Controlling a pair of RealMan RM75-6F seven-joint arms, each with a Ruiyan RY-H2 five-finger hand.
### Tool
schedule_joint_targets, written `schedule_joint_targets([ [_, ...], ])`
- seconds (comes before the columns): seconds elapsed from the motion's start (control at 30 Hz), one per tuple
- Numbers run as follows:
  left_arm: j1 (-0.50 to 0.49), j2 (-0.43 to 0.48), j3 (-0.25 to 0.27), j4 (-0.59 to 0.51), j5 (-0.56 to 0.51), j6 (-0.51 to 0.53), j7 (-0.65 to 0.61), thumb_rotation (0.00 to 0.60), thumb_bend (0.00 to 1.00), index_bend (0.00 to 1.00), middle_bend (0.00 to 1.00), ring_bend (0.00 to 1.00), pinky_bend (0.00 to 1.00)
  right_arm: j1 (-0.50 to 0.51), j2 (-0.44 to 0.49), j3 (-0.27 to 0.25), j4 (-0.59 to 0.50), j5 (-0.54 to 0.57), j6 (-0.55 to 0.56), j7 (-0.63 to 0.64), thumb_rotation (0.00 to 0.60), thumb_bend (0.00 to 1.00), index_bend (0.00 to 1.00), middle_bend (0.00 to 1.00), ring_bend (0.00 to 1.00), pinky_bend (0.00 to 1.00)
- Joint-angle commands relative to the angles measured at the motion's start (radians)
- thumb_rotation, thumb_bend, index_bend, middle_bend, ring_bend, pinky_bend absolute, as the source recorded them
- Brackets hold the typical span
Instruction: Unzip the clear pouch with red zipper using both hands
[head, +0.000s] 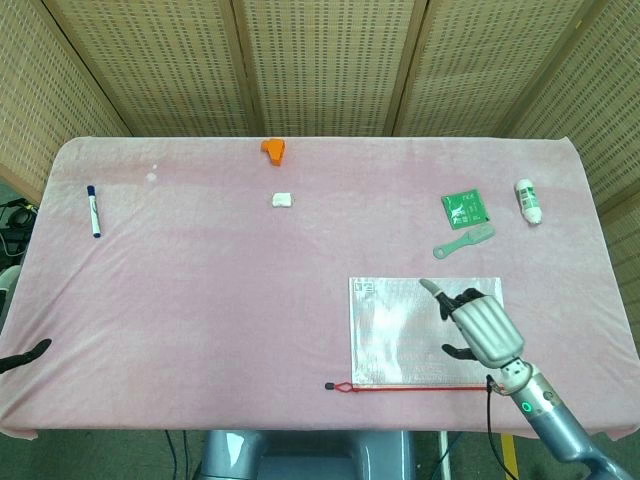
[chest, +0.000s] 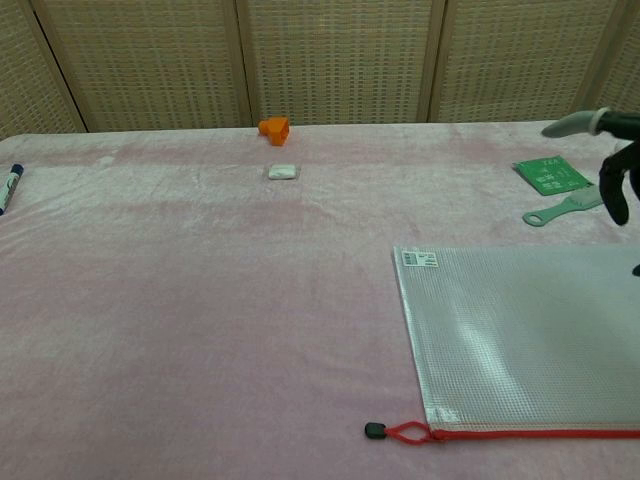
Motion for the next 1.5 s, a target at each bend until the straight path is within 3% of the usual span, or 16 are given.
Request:
schedule_joint_targets([
  [0.03,-0.008,-0.002,-0.006,0.006,-0.013,-0.014,0.002,0.6,0.0,0.0,0.0,0.0,0.0,0.149,-0.005,0.033,-0.072,0.064,-0.237,-0.011,0.6,0.0,0.21,0.94,0.89,1.0],
  [0.27,-0.029,-0.015,-0.017,0.022,-0.055,-0.058,0.02,0.6,0.0,0.0,0.0,0.0,0.0,0.283,-0.097,0.041,-0.119,0.236,-0.481,-0.096,0.6,0.18,0.43,0.98,0.93,1.0],
  [0.5,-0.037,-0.021,-0.021,0.028,-0.071,-0.073,0.026,0.6,0.0,0.0,0.0,0.0,0.0,0.358,-0.216,0.047,-0.073,0.434,-0.531,-0.215,0.6,0.34,0.53,0.98,0.93,1.0],
  [0.87,-0.043,-0.03,-0.027,0.036,-0.088,-0.08,0.041,0.6,0.0,0.0,0.0,0.0,0.0,0.445,-0.331,0.004,-0.069,0.65,-0.474,-0.387,0.6,0.39,0.55,0.98,0.93,1.0],
  [1.2,-0.045,-0.029,-0.027,0.04,-0.092,-0.085,0.035,0.6,0.0,0.0,0.0,0.0,0.0,0.497,-0.432,-0.011,-0.024,0.729,-0.419,-0.458,0.6,0.41,0.55,0.98,0.93,1.0],
  [1.5,-0.047,-0.024,-0.029,0.043,-0.098,-0.093,0.017,0.6,0.0,0.0,0.0,0.0,0.0,0.522,-0.45,-0.027,-0.015,0.775,-0.401,-0.473,0.6,0.44,0.56,0.98,0.93,1.0],
])
